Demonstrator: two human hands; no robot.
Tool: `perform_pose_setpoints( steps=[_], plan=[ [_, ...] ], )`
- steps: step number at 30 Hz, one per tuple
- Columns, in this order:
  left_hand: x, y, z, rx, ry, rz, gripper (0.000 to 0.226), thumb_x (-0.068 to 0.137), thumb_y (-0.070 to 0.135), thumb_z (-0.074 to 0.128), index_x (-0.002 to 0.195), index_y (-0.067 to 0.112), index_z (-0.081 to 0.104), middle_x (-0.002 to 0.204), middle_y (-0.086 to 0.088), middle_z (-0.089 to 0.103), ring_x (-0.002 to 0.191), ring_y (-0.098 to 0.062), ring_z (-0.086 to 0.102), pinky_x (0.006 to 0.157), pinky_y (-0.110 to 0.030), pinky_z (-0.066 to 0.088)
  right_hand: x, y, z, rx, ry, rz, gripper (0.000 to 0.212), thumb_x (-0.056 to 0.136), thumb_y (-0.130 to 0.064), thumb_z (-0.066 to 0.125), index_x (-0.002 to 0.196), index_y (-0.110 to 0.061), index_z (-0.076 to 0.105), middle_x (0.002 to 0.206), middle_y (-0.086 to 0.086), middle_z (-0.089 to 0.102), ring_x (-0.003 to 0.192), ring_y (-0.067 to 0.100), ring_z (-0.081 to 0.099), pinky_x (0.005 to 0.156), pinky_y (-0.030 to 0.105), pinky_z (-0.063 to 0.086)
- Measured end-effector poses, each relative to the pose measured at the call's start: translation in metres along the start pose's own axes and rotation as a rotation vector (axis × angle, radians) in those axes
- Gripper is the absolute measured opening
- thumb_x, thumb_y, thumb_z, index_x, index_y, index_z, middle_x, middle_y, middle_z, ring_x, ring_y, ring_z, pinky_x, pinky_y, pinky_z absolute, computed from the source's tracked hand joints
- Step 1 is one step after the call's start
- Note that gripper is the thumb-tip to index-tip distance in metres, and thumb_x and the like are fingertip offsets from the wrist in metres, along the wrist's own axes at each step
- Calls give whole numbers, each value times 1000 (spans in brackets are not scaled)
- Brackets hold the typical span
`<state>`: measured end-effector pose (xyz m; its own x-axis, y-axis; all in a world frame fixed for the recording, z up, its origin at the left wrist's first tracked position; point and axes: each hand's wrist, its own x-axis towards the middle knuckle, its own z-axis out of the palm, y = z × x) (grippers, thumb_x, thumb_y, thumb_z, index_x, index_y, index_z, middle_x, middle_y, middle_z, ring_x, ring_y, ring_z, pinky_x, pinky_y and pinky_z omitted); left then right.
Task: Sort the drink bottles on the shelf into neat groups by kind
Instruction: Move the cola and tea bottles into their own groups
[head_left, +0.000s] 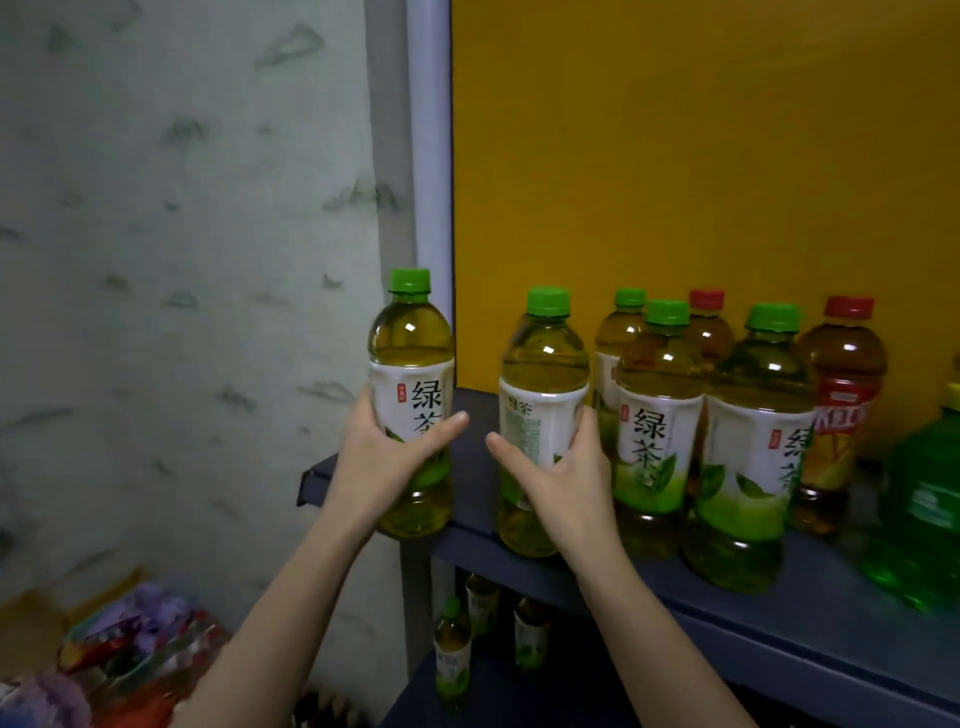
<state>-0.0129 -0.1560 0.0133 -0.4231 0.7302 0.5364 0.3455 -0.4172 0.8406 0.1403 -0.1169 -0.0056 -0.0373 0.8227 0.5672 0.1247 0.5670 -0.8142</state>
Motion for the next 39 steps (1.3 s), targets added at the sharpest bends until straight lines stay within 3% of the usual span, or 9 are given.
perform_pose_setpoints(
  steps=[6,10,15,19,24,28,31,34,39],
  plan=[
    [50,-45,15,-14,-142,-25,55,65,30,80,110,21,49,99,8,61,93,-5,58,72,-21,48,17,18,24,-109,134,84,61,65,-39,80,108,-20,41,97,-10,54,87,5,55,66,14,43],
    [70,-67,25,-82,-244,-35,49,70,28,77,110,22,49,99,8,62,94,-4,59,70,-16,46,28,23,35,-143,198,118,87,65,-36,80,131,-19,26,120,-7,46,110,10,48,88,25,45],
    [90,-85,31,-207,-344,-84,47,77,30,69,116,25,43,107,6,60,101,-8,58,75,-19,46,19,35,44,-130,115,121,81,80,-36,68,129,-44,3,139,-10,30,126,7,34,107,30,34],
    [99,-93,35,-239,-425,-77,49,76,33,66,117,25,40,113,2,58,103,-6,56,74,-17,46,18,41,50,-246,63,143,85,85,-39,61,142,-33,-3,149,-8,19,136,8,22,114,34,25],
    [104,-95,35,-253,-473,-62,63,64,47,64,118,25,39,120,-2,56,108,-12,56,79,-24,49,23,38,61,-340,105,127,86,84,-40,62,145,-23,3,149,-2,24,136,10,24,113,35,28],
    [97,-99,27,-199,-443,-11,62,72,48,61,126,28,38,130,2,49,118,-13,51,96,-38,46,10,28,52,-347,61,148,72,88,-43,56,141,-37,7,135,-21,23,126,-6,24,104,17,23],
    [80,-97,20,-118,-227,139,59,85,29,63,136,19,36,134,2,42,123,-9,40,101,-25,36,-12,20,31,-436,73,135,61,89,-43,53,141,-35,21,135,-24,28,123,-11,29,102,13,27],
    [54,-81,15,-131,-60,392,34,84,25,58,117,18,49,112,10,49,106,-2,47,91,-8,35,-35,10,3,-478,159,58,39,90,-30,57,126,-31,44,122,-17,48,112,-4,47,93,15,41],
    [3,-43,36,-284,-280,513,10,83,24,50,88,22,58,88,13,58,88,0,56,76,-11,44,-61,-4,-54,-498,388,-51,20,86,-8,62,99,-24,62,91,-9,64,87,6,61,72,12,45]
  ],
)
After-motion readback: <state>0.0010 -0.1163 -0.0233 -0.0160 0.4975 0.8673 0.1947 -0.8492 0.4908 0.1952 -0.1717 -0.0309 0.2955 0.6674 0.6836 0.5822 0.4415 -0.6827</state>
